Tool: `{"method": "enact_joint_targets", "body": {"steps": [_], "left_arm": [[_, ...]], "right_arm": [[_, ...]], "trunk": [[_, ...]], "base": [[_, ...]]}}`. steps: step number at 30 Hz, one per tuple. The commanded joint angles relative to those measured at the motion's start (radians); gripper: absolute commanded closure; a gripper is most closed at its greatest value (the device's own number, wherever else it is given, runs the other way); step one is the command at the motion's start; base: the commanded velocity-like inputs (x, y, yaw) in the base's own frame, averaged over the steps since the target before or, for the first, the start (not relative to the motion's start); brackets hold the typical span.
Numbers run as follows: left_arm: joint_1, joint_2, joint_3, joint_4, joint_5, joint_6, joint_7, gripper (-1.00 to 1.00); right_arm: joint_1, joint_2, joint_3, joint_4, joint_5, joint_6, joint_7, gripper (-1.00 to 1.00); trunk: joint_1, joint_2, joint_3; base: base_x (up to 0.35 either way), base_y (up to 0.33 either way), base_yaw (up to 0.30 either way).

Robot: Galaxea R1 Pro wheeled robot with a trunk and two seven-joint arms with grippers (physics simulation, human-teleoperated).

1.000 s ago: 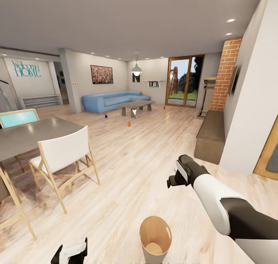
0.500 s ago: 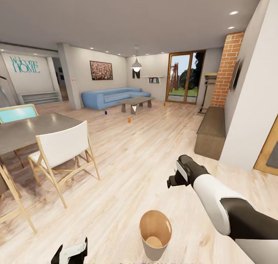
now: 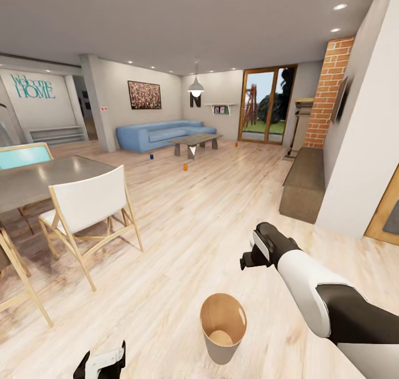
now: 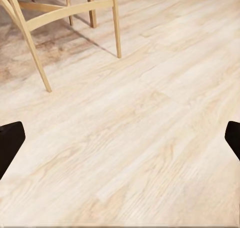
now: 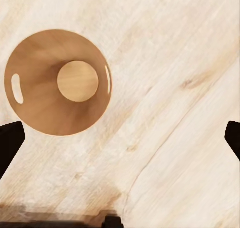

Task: Put the three can of soda from the living room inside the tash can in the kitchen.

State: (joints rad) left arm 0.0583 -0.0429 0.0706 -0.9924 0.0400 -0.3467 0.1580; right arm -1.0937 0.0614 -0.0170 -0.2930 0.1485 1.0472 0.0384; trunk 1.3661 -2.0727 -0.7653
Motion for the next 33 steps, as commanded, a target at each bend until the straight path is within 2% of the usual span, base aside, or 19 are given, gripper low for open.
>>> {"method": "enact_joint_targets", "body": {"steps": [1, 7, 14, 33], "left_arm": [[0.0, 0.0, 0.0, 0.0, 0.0, 0.0, 0.0, -1.0], [0.0, 0.0, 0.0, 0.0, 0.0, 0.0, 0.0, -1.0], [0.0, 0.0, 0.0, 0.0, 0.0, 0.0, 0.0, -1.0], [0.001, 0.0, 0.0, 0.0, 0.001, -0.001, 0.0, -1.0]], "right_arm": [[0.0, 0.0, 0.0, 0.0, 0.0, 0.0, 0.0, -1.0], [0.0, 0.001, 0.001, 0.0, 0.001, 0.0, 0.0, -1.0], [0.0, 0.001, 0.002, 0.0, 0.002, 0.0, 0.0, -1.0], [0.0, 0.001, 0.004, 0.0, 0.003, 0.0, 0.0, -1.0]], "trunk": [[0.004, -0.007, -0.005], [0.027, -0.049, -0.033], [0.027, -0.049, -0.044], [0.027, -0.049, -0.055]], "base": [[0.0, 0.0, 0.0], [0.0, 0.0, 0.0], [0.0, 0.0, 0.0], [0.019, 0.0, 0.0]]}}
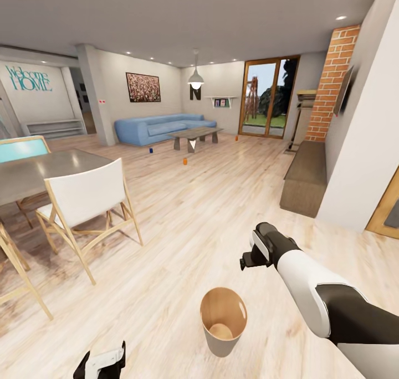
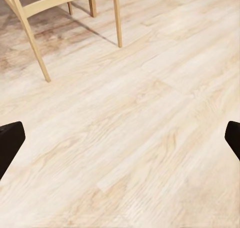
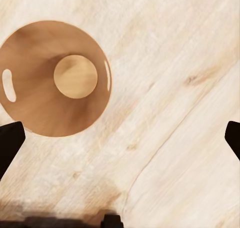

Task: Put the three can of soda from the living room inside the tash can in the kitchen.

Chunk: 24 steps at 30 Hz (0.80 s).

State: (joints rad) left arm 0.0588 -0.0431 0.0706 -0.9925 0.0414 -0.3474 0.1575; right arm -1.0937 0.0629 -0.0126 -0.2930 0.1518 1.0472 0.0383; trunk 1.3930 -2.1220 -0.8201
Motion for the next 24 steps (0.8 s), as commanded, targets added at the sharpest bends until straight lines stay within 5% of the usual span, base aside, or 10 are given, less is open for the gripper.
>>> {"method": "enact_joint_targets", "body": {"steps": [1, 13, 15, 19, 24], "left_arm": [[0.0, 0.0, 0.0, -0.001, 0.0, -0.001, 0.0, -1.0], [-0.009, 0.002, 0.0, -0.122, -0.001, 0.027, 0.002, -1.0], [-0.011, 0.002, 0.0, -0.154, -0.001, 0.055, 0.001, -1.0], [-0.014, 0.003, -0.009, -0.328, -0.003, 0.212, -0.003, -1.0], [-0.014, 0.003, -0.015, -0.37, -0.004, 0.254, -0.004, -1.0]], "right_arm": [[0.0, 0.0, 0.0, 0.0, 0.0, 0.0, 0.0, -1.0], [0.0, 0.002, 0.001, 0.0, -0.004, 0.0, 0.001, -1.0], [0.0, 0.003, 0.002, 0.0, -0.005, 0.0, 0.001, -1.0], [0.0, 0.006, 0.003, 0.0, -0.007, 0.0, 0.003, -1.0], [0.0, 0.006, 0.003, 0.0, -0.007, 0.0, 0.003, -1.0]], "trunk": [[0.0, 0.0, 0.0], [0.0, 0.0, 0.0], [0.0, 0.0, 0.0], [0.0, 0.0, 0.0], [0.0, 0.0, 0.0]], "base": [[0.109, 0.0, 0.0], [0.031, 0.0, 0.0], [0.004, 0.0, 0.0], [0.001, 0.0, 0.0], [0.0, 0.0, 0.0]]}}
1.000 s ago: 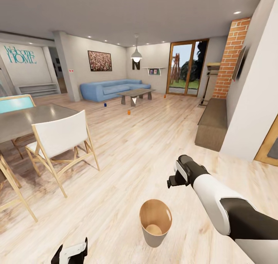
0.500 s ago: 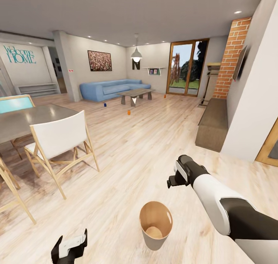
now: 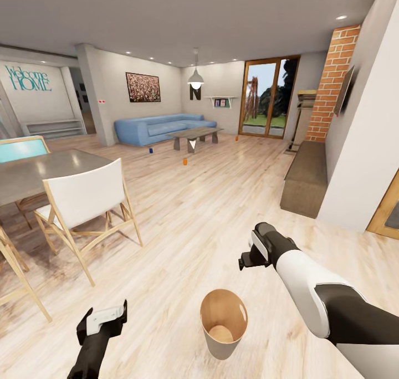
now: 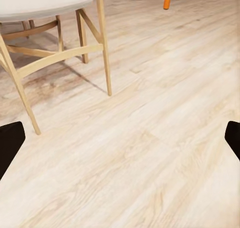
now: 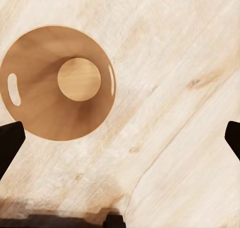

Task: Put the three can of soda from the living room inside the tash can in the kitchen.

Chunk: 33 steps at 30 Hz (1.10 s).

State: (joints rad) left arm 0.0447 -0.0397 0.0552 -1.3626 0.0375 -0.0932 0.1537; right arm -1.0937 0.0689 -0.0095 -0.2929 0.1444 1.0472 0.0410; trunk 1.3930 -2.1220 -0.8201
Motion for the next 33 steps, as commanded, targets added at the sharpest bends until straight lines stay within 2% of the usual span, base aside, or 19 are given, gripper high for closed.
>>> {"method": "enact_joint_targets", "body": {"steps": [1, 25, 33], "left_arm": [[0.0, 0.0, -0.001, -0.005, 0.0, 0.004, 0.0, -1.0], [0.001, -0.002, -0.003, -0.017, 0.002, 0.021, 0.009, -1.0], [0.001, -0.002, -0.004, -0.014, -0.002, 0.022, 0.009, -1.0]], "right_arm": [[0.0, 0.0, 0.0, 0.0, 0.0, 0.0, 0.0, -1.0], [0.0, 0.0, -0.003, 0.001, 0.002, 0.0, -0.001, -1.0], [0.0, 0.0, -0.003, 0.001, 0.001, 0.0, -0.001, -1.0]], "trunk": [[0.0, 0.0, 0.0], [0.0, 0.0, 0.0], [0.031, -0.056, -0.025]], "base": [[0.0, 0.0, 0.0], [0.0, 0.0, 0.0], [0.0, 0.0, 0.0]]}}
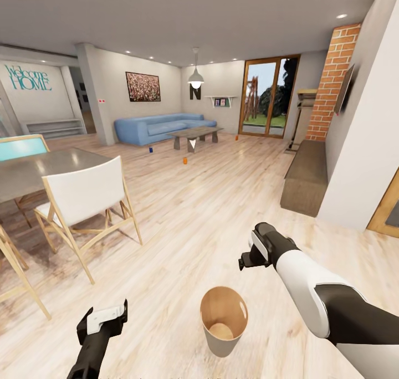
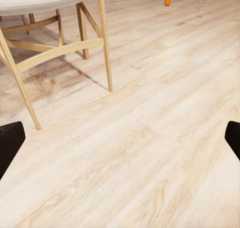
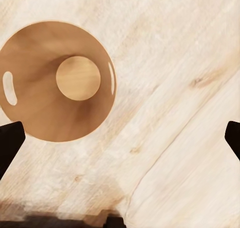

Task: Put the three can of soda from the living room inside the tash can in the kitchen.

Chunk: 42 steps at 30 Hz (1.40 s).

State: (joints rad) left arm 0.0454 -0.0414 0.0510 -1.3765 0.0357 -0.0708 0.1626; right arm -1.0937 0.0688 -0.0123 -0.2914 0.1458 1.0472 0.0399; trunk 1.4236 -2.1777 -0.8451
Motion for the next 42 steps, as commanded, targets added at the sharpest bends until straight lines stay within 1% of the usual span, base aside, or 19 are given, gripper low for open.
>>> {"method": "enact_joint_targets", "body": {"steps": [1, 35, 37, 42], "left_arm": [[0.0, 0.0, 0.0, 0.0, 0.0, 0.0, 0.0, -1.0], [0.0, 0.0, -0.002, 0.006, -0.002, -0.001, 0.0, -1.0], [-0.001, 0.0, -0.002, 0.006, -0.002, -0.001, 0.0, -1.0], [-0.001, 0.0, -0.002, 0.007, -0.002, -0.001, 0.0, -1.0]], "right_arm": [[0.0, 0.0, 0.0, 0.0, 0.0, 0.0, 0.0, -1.0], [0.0, 0.001, 0.002, 0.001, 0.002, 0.0, -0.002, -1.0], [0.0, 0.002, 0.004, 0.002, 0.003, 0.0, -0.002, -1.0], [0.0, 0.013, 0.006, 0.0, 0.004, 0.0, -0.003, -1.0]], "trunk": [[0.004, -0.007, -0.003], [0.134, -0.245, -0.11], [0.142, -0.259, -0.116], [0.161, -0.294, -0.132]], "base": [[0.0, 0.0, 0.0], [0.0, 0.0, 0.0], [0.0, 0.0, 0.0], [0.0, 0.0, 0.0]]}}
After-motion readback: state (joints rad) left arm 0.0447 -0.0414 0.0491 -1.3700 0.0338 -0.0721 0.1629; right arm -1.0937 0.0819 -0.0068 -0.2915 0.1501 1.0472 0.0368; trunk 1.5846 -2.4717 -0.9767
